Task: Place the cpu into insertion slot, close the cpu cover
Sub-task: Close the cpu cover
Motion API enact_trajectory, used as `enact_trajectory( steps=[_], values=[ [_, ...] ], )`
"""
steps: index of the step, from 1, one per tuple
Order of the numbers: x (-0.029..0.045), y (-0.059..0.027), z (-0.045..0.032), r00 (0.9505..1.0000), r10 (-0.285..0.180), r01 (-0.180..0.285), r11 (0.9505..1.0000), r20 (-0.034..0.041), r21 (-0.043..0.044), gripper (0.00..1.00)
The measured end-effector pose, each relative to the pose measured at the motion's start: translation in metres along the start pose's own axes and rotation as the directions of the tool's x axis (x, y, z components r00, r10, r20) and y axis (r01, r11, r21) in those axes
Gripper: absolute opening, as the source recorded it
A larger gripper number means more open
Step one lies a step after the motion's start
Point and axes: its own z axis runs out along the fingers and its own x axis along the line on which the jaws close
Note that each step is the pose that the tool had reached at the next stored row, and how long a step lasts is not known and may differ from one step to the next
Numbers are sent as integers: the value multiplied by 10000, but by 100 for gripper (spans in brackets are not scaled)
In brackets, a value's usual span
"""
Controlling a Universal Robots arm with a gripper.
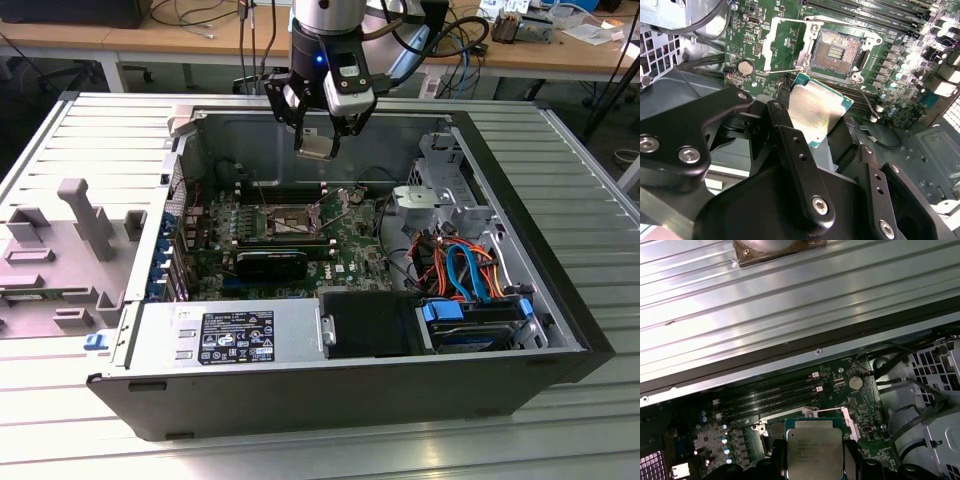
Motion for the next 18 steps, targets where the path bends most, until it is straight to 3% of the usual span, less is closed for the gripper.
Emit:
enact_trajectory(
  steps=[18],
  values=[
    [0,0,0,9998,181,-181,9998,15,-3,55]
  ],
)
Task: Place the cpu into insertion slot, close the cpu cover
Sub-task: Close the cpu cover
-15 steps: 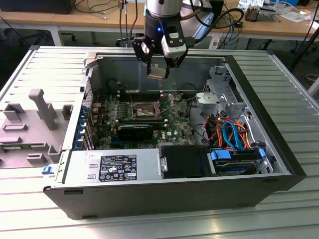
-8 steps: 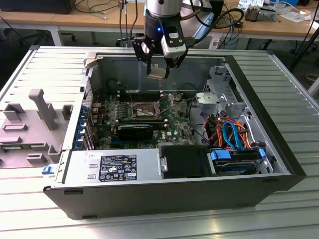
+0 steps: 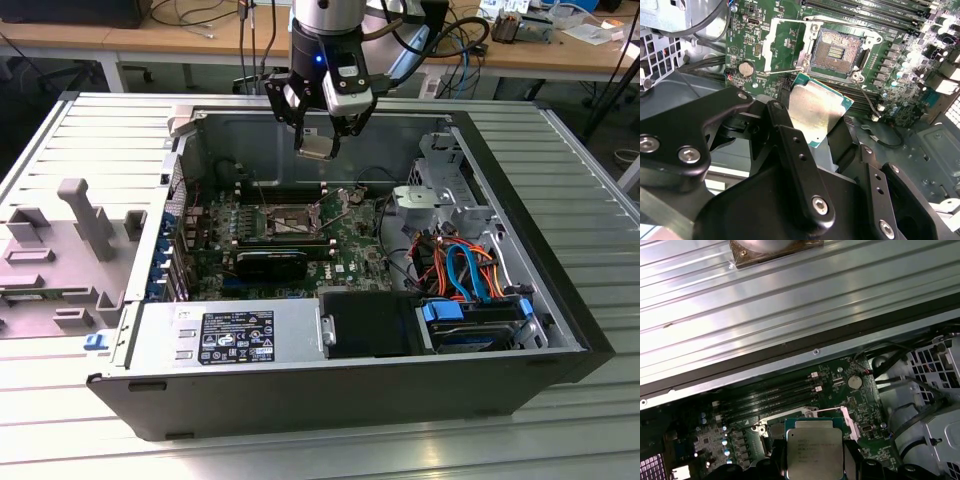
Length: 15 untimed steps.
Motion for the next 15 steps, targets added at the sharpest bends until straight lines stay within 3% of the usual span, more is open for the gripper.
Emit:
enact_trajectory(
  steps=[15],
  values=[
    [0,0,0,9999,138,-138,9999,12,-3,55]
  ],
)
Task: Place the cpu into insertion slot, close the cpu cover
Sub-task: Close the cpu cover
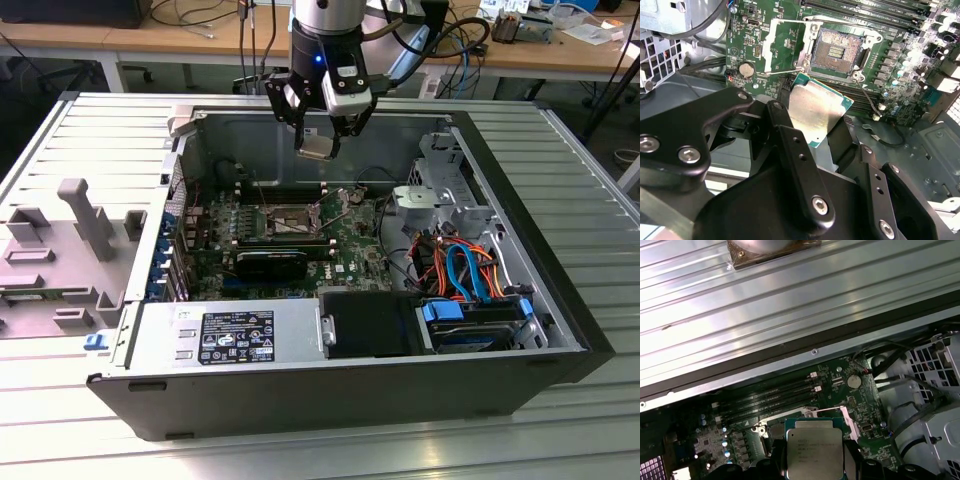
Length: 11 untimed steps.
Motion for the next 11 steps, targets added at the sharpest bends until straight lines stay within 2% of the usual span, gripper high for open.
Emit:
enact_trajectory(
  steps=[11],
  values=[
    [0,0,0,9999,101,-101,9999,8,-2,55]
  ],
)
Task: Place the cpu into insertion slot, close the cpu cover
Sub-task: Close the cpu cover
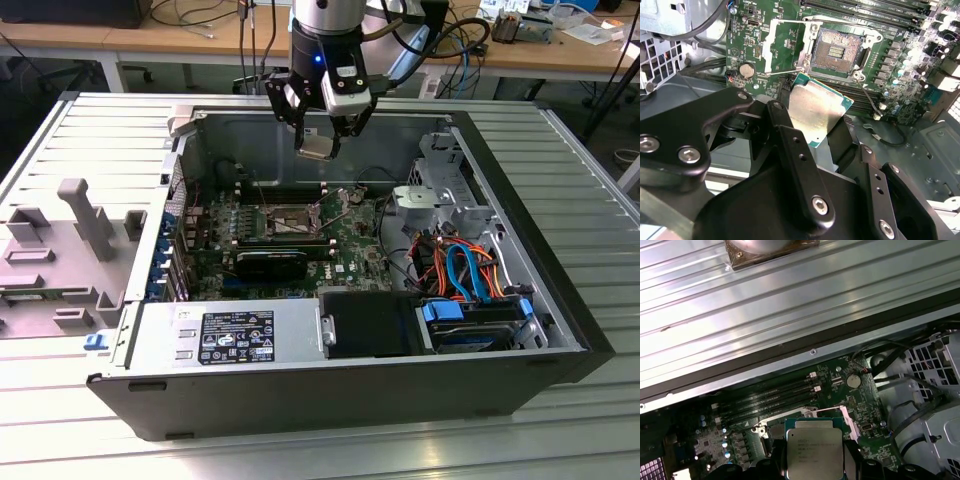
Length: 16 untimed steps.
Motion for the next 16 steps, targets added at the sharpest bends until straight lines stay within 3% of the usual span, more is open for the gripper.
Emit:
enact_trajectory(
  steps=[16],
  values=[
    [0,0,0,9998,181,-181,9998,16,-3,55]
  ],
)
